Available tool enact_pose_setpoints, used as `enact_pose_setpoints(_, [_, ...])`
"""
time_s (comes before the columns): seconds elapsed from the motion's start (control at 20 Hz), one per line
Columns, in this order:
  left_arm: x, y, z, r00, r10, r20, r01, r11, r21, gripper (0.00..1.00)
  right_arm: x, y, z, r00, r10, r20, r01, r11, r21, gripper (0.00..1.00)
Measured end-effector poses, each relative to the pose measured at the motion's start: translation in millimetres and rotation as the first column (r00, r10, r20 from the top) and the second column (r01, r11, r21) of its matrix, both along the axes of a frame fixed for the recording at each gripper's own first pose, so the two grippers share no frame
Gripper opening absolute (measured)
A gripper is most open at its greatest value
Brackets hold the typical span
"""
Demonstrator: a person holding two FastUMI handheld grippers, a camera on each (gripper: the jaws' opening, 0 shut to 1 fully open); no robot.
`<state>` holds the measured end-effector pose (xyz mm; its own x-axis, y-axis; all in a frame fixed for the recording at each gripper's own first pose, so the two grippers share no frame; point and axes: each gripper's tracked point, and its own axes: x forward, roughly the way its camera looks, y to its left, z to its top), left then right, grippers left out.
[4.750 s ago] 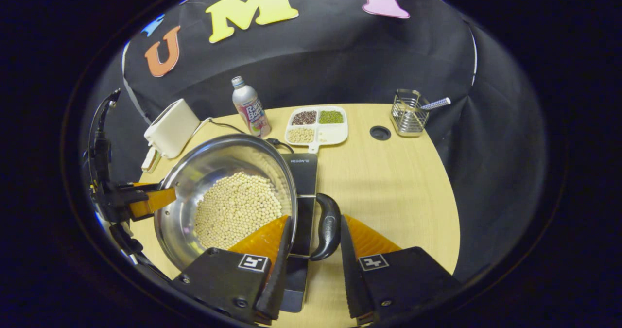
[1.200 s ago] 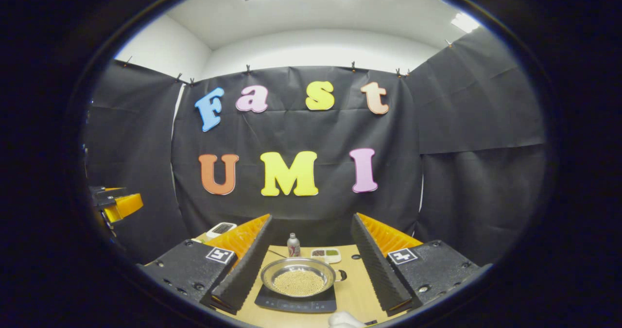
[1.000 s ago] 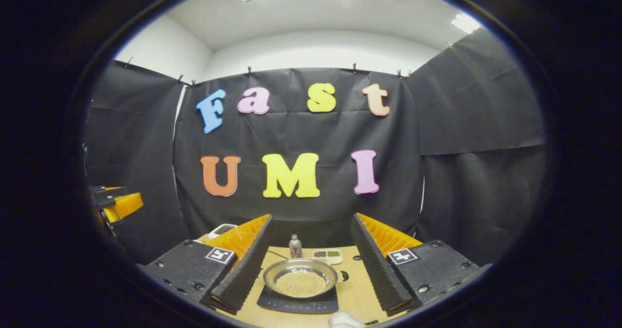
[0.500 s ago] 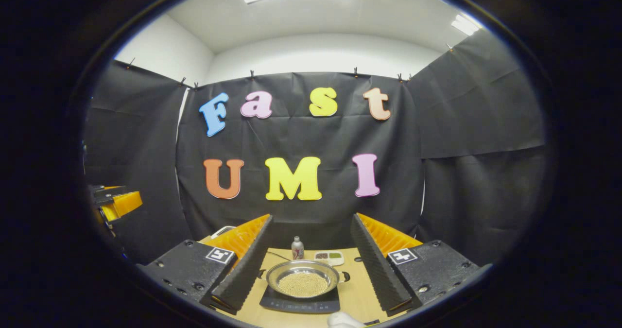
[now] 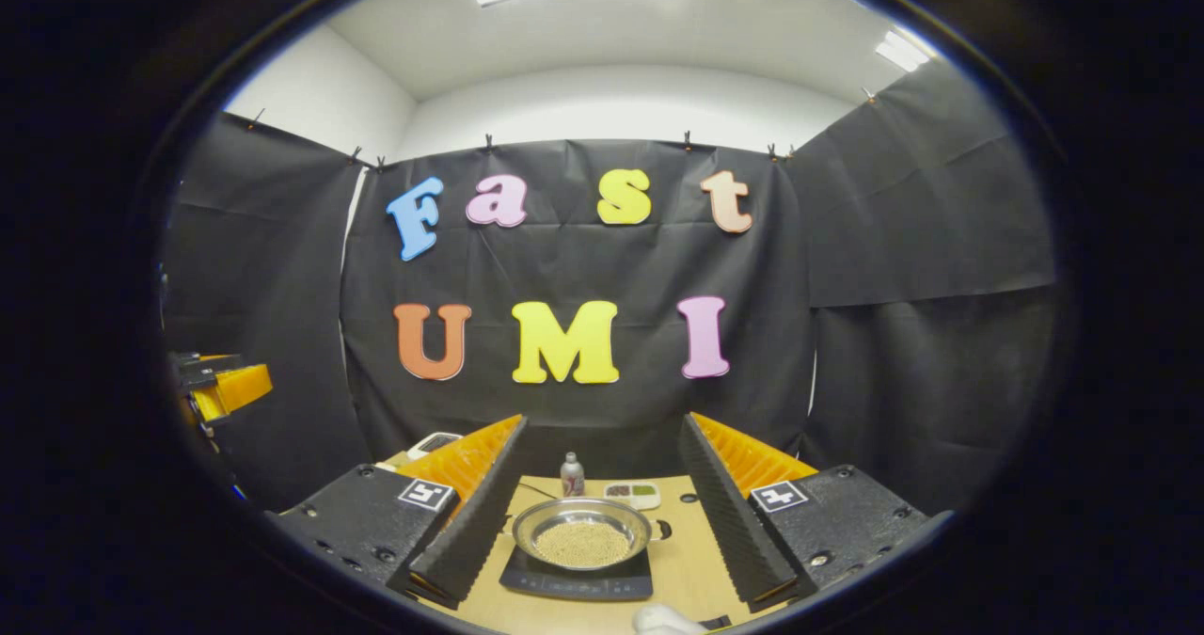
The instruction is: First push the handle of the pot to place it horizontally, then grasp the pot with both hands and set it on the induction cooktop.
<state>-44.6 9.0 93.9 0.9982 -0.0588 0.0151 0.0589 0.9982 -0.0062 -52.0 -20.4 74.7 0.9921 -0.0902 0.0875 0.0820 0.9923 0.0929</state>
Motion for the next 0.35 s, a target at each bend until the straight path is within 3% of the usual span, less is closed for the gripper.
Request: enact_pose_setpoints(0.35, [-2.6, -4.1, -6.6, 1.000, -0.023, -0.013, 0.023, 1.000, 0.003, 0.96, -7.8, -2.3, -2.4, 1.000, -0.005, -0.004, 0.005, 1.000, -0.003, 1.00])
